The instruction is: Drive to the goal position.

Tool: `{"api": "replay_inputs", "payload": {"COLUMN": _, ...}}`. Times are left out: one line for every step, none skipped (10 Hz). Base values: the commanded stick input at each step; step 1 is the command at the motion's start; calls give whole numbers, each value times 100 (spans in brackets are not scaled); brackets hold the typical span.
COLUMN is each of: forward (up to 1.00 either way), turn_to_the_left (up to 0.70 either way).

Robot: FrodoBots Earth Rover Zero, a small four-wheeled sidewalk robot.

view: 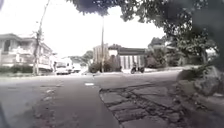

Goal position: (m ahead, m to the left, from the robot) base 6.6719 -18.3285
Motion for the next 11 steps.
{"api": "replay_inputs", "payload": {"forward": 70, "turn_to_the_left": -35}}
{"api": "replay_inputs", "payload": {"forward": 70, "turn_to_the_left": -35}}
{"api": "replay_inputs", "payload": {"forward": 70, "turn_to_the_left": -35}}
{"api": "replay_inputs", "payload": {"forward": 70, "turn_to_the_left": -35}}
{"api": "replay_inputs", "payload": {"forward": 70, "turn_to_the_left": -35}}
{"api": "replay_inputs", "payload": {"forward": 70, "turn_to_the_left": -35}}
{"api": "replay_inputs", "payload": {"forward": 70, "turn_to_the_left": -35}}
{"api": "replay_inputs", "payload": {"forward": 70, "turn_to_the_left": -35}}
{"api": "replay_inputs", "payload": {"forward": 70, "turn_to_the_left": -35}}
{"api": "replay_inputs", "payload": {"forward": 70, "turn_to_the_left": -35}}
{"api": "replay_inputs", "payload": {"forward": 70, "turn_to_the_left": -27}}
